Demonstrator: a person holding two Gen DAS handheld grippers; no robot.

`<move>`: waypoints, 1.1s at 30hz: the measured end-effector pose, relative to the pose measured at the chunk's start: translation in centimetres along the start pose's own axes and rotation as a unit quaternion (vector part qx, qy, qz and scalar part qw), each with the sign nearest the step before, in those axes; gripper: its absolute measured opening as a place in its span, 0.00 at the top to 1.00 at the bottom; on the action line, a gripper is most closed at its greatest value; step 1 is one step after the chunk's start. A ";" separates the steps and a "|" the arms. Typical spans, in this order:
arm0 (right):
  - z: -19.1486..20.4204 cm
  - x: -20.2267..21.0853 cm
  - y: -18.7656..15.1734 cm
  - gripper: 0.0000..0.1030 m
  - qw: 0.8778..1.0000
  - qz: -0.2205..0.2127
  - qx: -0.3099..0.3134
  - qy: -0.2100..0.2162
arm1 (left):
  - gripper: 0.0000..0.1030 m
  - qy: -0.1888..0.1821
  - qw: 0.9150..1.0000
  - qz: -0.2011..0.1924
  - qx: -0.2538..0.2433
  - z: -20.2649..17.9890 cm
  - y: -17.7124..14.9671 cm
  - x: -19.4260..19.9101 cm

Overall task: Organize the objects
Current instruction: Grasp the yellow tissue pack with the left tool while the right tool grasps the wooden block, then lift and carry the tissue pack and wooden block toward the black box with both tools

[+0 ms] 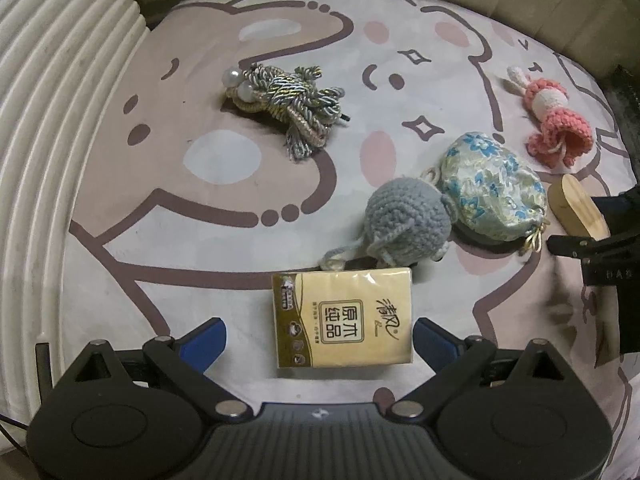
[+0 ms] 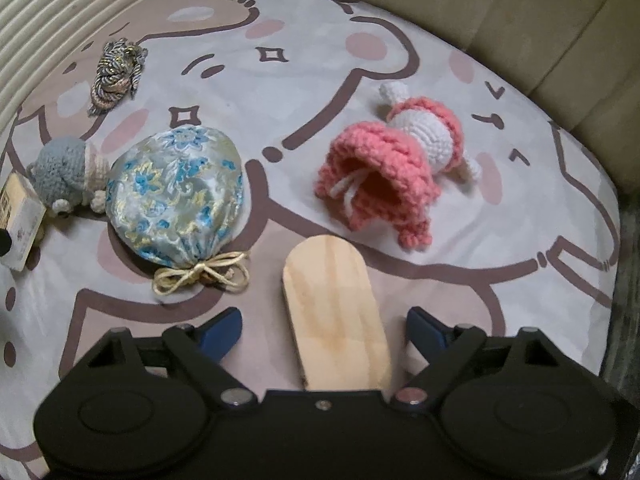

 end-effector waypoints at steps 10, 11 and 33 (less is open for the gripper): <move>-0.6 0.2 0.4 0.50 0.999 0.015 -0.045 0.008 | 0.28 -0.013 1.000 0.011 0.012 0.0 -0.1 -0.4; -0.9 0.3 0.5 0.51 0.998 0.016 -0.054 0.004 | 0.28 -0.013 1.000 0.010 0.014 0.1 0.0 -0.4; 0.2 1.7 -0.4 0.55 0.981 0.036 -0.167 0.088 | 0.31 -0.006 0.999 -0.036 0.021 -0.4 1.7 1.8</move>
Point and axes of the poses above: each gripper's, at about its wrist camera, not at the fingertips, and x roughly against the way its jaws point, z to its left, y to its top, the point moved 6 cm from there along -x, roughly the way its jaws point, and after that the axes turned 1 degree about -x, right-handed, at the moved point
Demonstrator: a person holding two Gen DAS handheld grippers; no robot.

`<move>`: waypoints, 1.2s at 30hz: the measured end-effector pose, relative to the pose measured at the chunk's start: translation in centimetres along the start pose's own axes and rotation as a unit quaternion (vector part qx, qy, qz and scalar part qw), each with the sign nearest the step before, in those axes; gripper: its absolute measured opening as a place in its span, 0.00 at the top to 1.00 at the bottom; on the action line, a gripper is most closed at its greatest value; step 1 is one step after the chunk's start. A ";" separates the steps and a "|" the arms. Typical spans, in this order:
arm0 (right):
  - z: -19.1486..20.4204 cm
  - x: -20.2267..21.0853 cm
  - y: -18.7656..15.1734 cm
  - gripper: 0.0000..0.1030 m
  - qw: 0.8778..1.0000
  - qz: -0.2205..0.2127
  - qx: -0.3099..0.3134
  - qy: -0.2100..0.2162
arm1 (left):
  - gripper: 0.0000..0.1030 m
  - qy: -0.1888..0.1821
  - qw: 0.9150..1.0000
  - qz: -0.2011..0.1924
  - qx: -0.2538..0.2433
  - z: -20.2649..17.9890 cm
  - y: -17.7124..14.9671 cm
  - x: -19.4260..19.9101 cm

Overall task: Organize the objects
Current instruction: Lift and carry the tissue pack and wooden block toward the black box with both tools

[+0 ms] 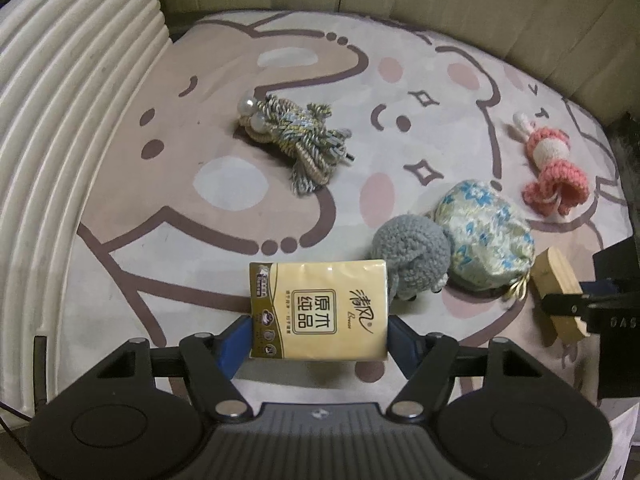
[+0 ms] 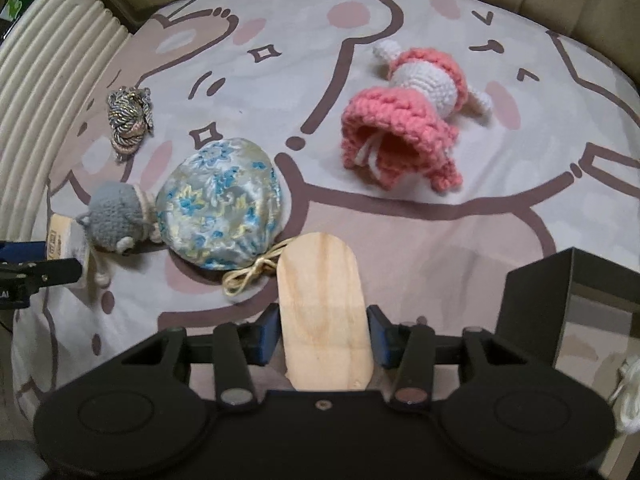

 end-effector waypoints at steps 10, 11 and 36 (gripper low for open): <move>0.3 3.2 0.3 0.55 0.998 -0.048 -0.037 -0.003 | 0.31 0.003 0.999 -0.049 0.003 -0.9 0.7 3.2; 0.2 3.6 0.3 0.55 0.998 -0.052 -0.042 -0.002 | 0.31 0.005 0.998 -0.056 0.002 -1.1 0.7 3.6; 0.1 14.4 -2.7 0.55 0.970 -0.208 -0.112 -0.055 | 0.30 0.001 0.987 -0.150 -0.056 -7.4 -0.6 11.1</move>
Point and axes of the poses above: each gripper's, at about its wrist camera, not at the fingertips, and x roughly against the way its jaws point, z to its left, y to its top, the point moved 6 cm from there along -x, roughly the way its jaws point, and after that the axes turned 1 degree about -x, right-handed, at the moved point
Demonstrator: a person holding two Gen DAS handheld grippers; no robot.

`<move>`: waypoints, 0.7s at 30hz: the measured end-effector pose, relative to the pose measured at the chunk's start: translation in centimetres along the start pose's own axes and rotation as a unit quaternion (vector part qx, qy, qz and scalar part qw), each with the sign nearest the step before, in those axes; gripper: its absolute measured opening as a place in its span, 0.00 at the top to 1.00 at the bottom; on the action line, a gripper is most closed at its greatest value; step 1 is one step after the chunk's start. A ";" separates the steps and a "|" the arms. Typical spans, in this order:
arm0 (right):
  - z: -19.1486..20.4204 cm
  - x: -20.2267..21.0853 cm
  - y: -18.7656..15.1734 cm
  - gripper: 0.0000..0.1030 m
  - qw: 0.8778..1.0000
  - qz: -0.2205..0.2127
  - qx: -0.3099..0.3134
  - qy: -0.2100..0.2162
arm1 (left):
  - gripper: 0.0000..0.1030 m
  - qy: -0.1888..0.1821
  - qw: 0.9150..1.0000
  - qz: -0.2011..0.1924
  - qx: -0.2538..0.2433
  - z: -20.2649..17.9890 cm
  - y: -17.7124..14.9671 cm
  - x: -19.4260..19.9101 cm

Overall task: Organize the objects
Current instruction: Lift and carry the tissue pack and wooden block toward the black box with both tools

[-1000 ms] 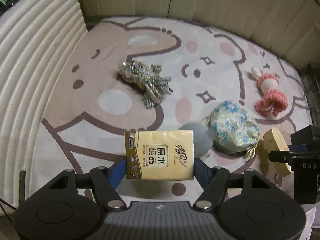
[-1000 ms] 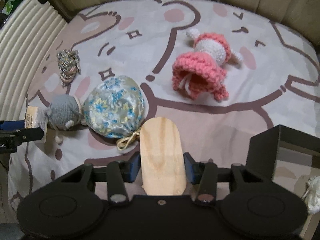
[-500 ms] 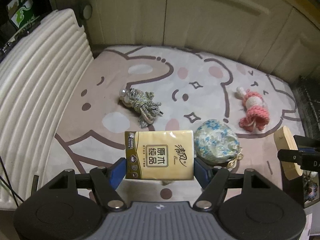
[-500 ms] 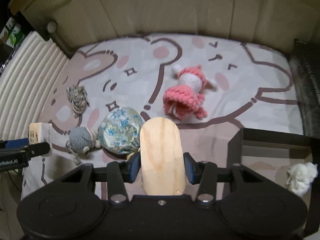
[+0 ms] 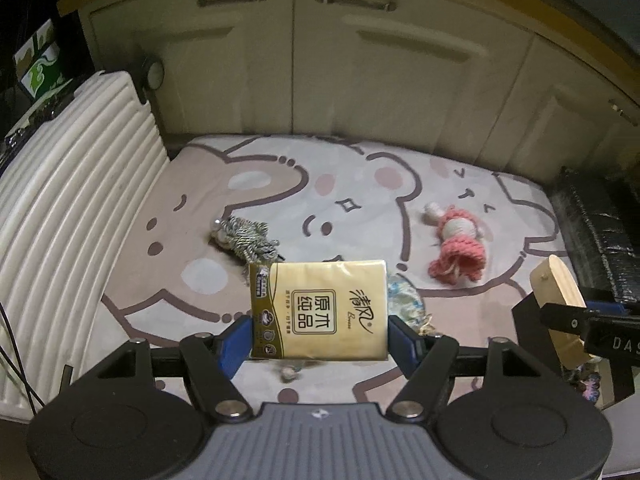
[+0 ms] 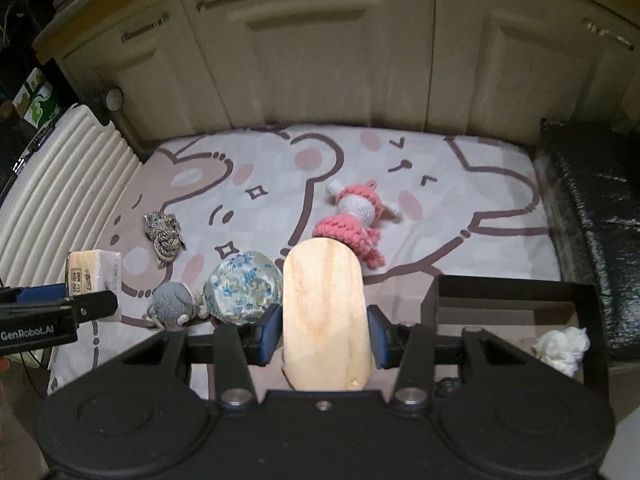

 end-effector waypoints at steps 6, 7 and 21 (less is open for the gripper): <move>-0.9 1.7 -0.2 0.55 1.000 -0.022 -0.010 -0.010 | 0.30 -0.006 1.000 -0.011 -0.013 -1.7 0.1 0.6; -1.2 2.0 -0.3 0.55 1.000 -0.025 -0.011 -0.013 | 0.30 -0.007 1.000 -0.012 -0.016 -2.0 0.1 0.6; -6.9 4.3 -1.4 0.55 0.996 -0.045 -0.047 -0.056 | 0.30 -0.049 0.996 -0.009 -0.070 -9.2 -0.7 0.1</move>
Point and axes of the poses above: each gripper's, at about its wrist camera, not at the fingertips, and x roughly against the way its jaws point, z to its left, y to its top, the point moved 6 cm from there along -x, roughly the way its jaws point, and after that the axes turned 1 degree about -x, right-handed, at the moved point
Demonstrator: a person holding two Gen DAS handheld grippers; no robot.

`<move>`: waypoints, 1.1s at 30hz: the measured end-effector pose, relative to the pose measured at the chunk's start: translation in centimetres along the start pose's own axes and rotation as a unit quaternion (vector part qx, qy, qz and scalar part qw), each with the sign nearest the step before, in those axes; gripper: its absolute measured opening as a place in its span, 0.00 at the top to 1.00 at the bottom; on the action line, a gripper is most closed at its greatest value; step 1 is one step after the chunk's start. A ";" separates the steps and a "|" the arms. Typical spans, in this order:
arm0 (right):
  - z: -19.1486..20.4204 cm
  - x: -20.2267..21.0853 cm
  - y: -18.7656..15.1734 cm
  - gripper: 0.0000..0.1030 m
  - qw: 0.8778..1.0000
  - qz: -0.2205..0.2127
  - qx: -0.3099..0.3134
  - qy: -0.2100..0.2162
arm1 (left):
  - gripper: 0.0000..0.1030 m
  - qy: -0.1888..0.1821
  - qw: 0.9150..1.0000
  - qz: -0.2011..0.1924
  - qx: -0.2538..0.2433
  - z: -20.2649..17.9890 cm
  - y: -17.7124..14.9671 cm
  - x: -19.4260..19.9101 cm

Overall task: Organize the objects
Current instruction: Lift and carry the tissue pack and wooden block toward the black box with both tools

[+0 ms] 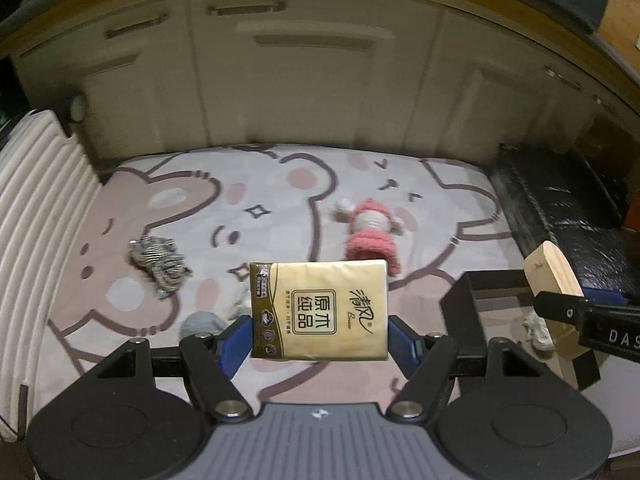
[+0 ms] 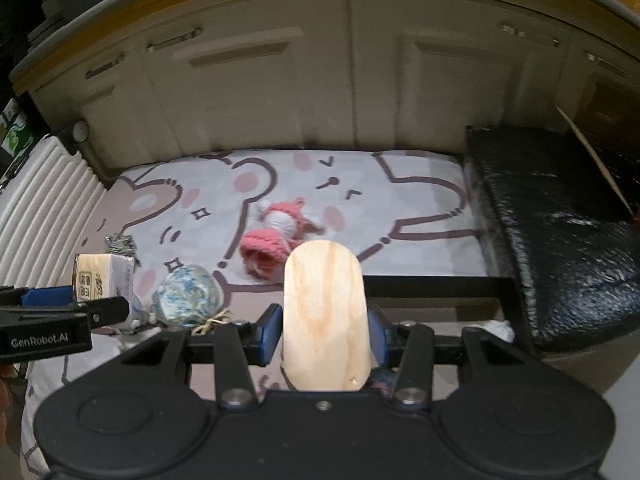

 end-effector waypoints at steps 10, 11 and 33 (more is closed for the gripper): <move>-4.7 1.0 -0.5 0.55 1.000 -0.009 -0.025 -0.013 | 0.30 -0.045 0.998 -0.005 -0.036 -5.1 0.1 -0.9; -5.1 1.0 -0.6 0.55 0.999 -0.007 -0.028 -0.013 | 0.30 -0.049 0.998 -0.004 -0.041 -5.5 0.1 -1.0; -10.4 -3.5 -4.6 0.55 0.995 0.083 -0.030 -0.049 | 0.30 -0.166 0.985 0.034 -0.023 -14.1 0.7 -6.6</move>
Point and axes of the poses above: each gripper's, at about its wrist camera, not at the fingertips, and x roughly against the way its jaws point, z to its left, y to its top, the point moved 6 cm from there along -x, roughly the way its jaws point, and after that the axes turned 1 degree about -x, right-handed, at the moved point
